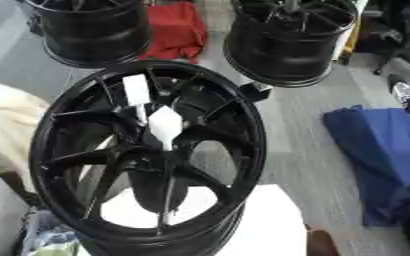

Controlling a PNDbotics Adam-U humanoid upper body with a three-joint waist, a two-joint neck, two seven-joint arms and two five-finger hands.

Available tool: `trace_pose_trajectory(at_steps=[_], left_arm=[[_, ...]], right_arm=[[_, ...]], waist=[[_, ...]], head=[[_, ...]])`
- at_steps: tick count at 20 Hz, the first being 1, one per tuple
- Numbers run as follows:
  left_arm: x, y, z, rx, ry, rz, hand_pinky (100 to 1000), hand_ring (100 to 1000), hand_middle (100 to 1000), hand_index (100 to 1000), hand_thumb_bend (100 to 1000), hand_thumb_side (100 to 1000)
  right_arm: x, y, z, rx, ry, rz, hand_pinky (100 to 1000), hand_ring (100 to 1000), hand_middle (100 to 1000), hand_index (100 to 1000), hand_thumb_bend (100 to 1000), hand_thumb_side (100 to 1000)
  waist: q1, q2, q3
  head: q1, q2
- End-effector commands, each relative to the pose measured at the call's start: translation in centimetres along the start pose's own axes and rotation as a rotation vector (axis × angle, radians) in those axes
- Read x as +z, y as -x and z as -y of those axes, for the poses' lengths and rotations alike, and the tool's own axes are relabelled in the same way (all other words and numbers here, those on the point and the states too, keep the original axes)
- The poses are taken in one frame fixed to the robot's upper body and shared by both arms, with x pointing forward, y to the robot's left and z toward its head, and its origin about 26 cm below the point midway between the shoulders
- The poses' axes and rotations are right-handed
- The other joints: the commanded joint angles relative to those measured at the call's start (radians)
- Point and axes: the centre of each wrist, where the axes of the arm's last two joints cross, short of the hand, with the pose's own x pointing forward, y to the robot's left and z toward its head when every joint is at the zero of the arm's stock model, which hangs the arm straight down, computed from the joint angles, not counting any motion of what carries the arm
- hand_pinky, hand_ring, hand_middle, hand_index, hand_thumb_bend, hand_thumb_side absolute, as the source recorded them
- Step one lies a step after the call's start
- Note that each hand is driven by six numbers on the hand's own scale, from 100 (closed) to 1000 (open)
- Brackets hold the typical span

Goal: Pull the pin out of the wheel hub.

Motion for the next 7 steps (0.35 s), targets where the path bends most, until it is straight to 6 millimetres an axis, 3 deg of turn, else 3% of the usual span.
trace_pose_trajectory(at_steps=[1,7], left_arm=[[-0.5,-0.7,0.0,-0.012,0.02,0.022,565,561,646,862,100,890],[-0.4,-0.1,0.1,-0.012,0.013,0.011,566,562,647,861,100,893]], right_arm=[[0.5,-0.1,-0.7,-0.042,0.002,0.041,736,707,735,895,335,367],[2.5,-1.1,-5.7,-0.246,-0.054,0.11,727,691,714,885,314,366]], waist=[[0.011,-0.008,0.001],[0.017,-0.008,-0.01]], head=[[-0.012,-0.003],[-0.01,-0.003]])
